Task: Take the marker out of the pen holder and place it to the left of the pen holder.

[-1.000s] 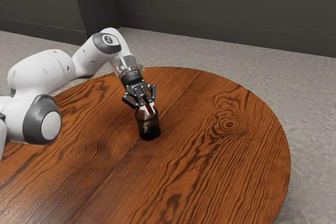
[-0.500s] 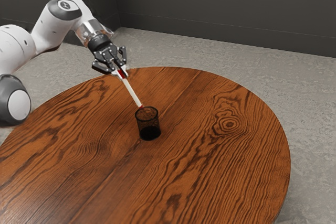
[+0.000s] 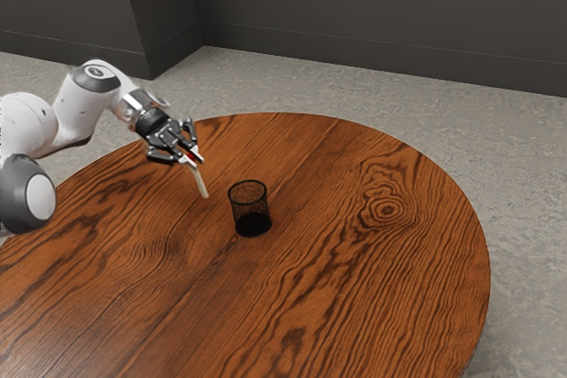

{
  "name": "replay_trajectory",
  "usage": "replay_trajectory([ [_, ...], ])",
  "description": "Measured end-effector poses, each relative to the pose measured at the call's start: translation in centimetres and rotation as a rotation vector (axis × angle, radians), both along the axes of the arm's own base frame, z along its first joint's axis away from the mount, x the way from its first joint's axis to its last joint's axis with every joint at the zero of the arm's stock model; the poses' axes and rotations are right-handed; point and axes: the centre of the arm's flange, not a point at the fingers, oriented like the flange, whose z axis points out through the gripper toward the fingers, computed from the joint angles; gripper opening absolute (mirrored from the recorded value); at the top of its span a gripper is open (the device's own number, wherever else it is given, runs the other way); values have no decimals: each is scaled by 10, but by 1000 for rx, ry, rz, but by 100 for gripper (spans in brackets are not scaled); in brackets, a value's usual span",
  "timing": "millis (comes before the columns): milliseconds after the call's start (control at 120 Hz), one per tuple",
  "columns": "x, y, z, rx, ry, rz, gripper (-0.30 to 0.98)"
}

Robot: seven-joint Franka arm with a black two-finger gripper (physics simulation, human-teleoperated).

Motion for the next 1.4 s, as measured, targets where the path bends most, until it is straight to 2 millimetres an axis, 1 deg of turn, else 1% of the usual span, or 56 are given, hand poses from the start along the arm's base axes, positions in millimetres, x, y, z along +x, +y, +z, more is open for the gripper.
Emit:
replay_trajectory([
  [50, 0, 2, -7, -22, -14, 3, 2],
  [175, -3, 15, -15, -58, -51, 18, 2],
  [267, -3, 13, -38, -80, -53, 14, 3],
  [367, -4, 13, -56, -91, -60, 14, 4],
  [558, -8, 25, -74, -72, -77, 27, 7],
  [658, -8, 29, -80, -49, -85, 33, 10],
  [742, -8, 32, -83, -36, -95, 37, 16],
  [917, -11, 47, -88, -7, -120, 55, 39],
  [983, -11, 49, -95, 0, -132, 61, 46],
  [1083, -10, 53, -102, 21, -167, 61, 53],
  [1225, -9, 57, -112, 55, -229, 47, 59],
  [1308, -9, 59, -112, 71, -258, 32, 62],
  [1342, -9, 57, -103, 83, -269, 16, 63],
  [1358, -7, 52, -90, 99, -278, -2, 64],
  [1375, -4, 45, -71, 122, -293, -26, 64],
  [1400, -1, 31, -32, 166, -319, -75, 65],
])
